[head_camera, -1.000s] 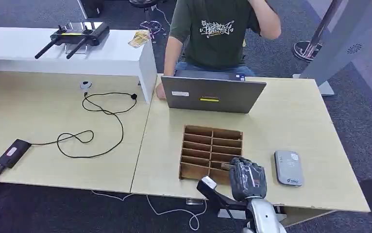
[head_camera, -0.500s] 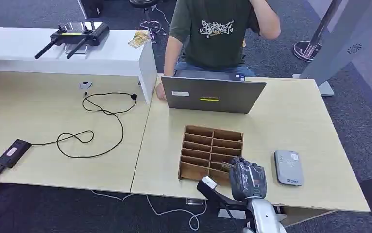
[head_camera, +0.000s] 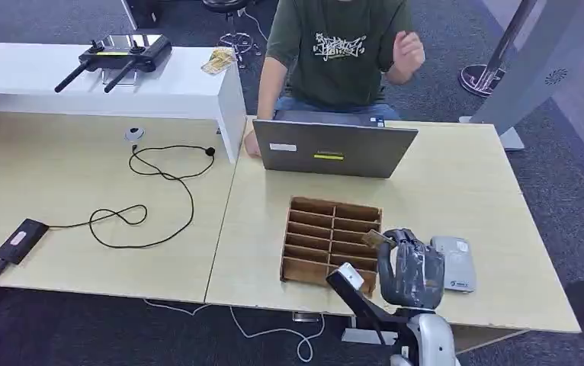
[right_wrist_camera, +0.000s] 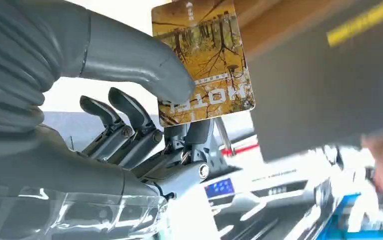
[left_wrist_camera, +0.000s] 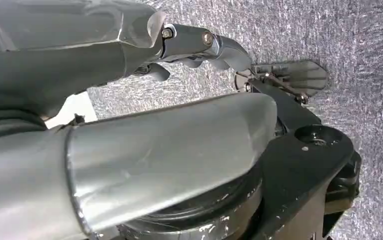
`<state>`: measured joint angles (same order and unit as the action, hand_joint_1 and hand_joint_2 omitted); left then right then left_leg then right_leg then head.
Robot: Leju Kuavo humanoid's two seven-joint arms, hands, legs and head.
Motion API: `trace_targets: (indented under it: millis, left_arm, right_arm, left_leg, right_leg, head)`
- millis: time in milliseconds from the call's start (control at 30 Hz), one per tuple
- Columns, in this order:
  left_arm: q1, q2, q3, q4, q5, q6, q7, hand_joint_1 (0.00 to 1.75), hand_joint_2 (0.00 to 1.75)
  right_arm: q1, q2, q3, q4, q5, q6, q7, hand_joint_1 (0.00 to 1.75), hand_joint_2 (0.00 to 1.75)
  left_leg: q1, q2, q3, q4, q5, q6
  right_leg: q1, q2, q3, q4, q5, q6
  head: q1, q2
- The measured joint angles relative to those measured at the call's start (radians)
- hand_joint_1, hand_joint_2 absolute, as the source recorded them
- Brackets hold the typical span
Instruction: Pass the card to the sensor for recognition and then transmit it.
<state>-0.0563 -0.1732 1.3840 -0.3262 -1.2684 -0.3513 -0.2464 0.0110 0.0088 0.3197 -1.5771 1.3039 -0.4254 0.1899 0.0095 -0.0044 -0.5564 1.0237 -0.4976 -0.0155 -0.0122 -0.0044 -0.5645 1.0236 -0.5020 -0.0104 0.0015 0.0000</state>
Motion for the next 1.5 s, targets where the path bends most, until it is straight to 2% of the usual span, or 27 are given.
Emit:
trace_targets:
  millis: [400, 633, 867, 967, 1067, 1500]
  left_arm:
    - [0.0, -0.004, 0.0, 0.0, 0.002, 0.0, -0.003, 0.0, 0.0]
    - [0.0, -0.004, 0.0, 0.0, 0.002, 0.0, -0.004, 0.0, 0.0]
    - [-0.001, -0.003, 0.0, 0.0, 0.0, 0.0, 0.0, 0.0, 0.0]
    - [-0.001, -0.003, 0.0, 0.0, 0.0, 0.0, 0.002, 0.0, 0.0]
    - [-0.001, -0.003, 0.0, 0.0, 0.002, 0.0, 0.002, 0.0, 0.0]
    - [-0.001, -0.011, 0.0, 0.0, 0.021, 0.0, 0.006, 0.0, 0.0]
  right_arm:
    - [0.031, 0.0, -0.047, -0.071, -0.089, -0.067, -0.042, 1.75, 1.75]
    - [0.048, 0.0, -0.09, -0.089, -0.378, -0.053, -0.094, 1.75, 1.75]
    - [0.055, 0.005, -0.166, -0.09, -0.686, -0.042, -0.166, 1.75, 1.75]
    - [0.058, 0.011, -0.208, -0.09, -0.758, -0.051, -0.185, 1.75, 1.75]
    - [0.06, 0.013, -0.256, -0.09, -0.79, -0.067, -0.199, 1.75, 1.75]
    - [0.036, 0.027, -0.405, -0.09, -0.778, -0.155, -0.254, 1.75, 1.75]
  left_leg:
    - [0.0, 0.0, 0.0, 0.0, 0.0, 0.0]
    - [0.0, 0.0, 0.0, 0.0, 0.0, 0.0]
    - [0.0, 0.0, 0.0, 0.0, 0.0, 0.0]
    - [0.0, 0.0, 0.0, 0.0, 0.0, 0.0]
    - [0.0, 0.0, 0.0, 0.0, 0.0, 0.0]
    - [0.0, 0.0, 0.0, 0.0, 0.0, 0.0]
  right_leg:
    - [0.0, 0.0, 0.0, 0.0, 0.0, 0.0]
    - [0.0, 0.0, 0.0, 0.0, 0.0, 0.0]
    - [0.0, 0.0, 0.0, 0.0, 0.0, 0.0]
    - [0.0, 0.0, 0.0, 0.0, 0.0, 0.0]
    - [0.0, 0.0, 0.0, 0.0, 0.0, 0.0]
    - [0.0, 0.0, 0.0, 0.0, 0.0, 0.0]
  head:
    - [0.0, 0.0]
    - [0.0, 0.0]
    - [0.0, 0.0]
    - [0.0, 0.0]
    - [0.0, 0.0]
    - [0.0, 0.0]
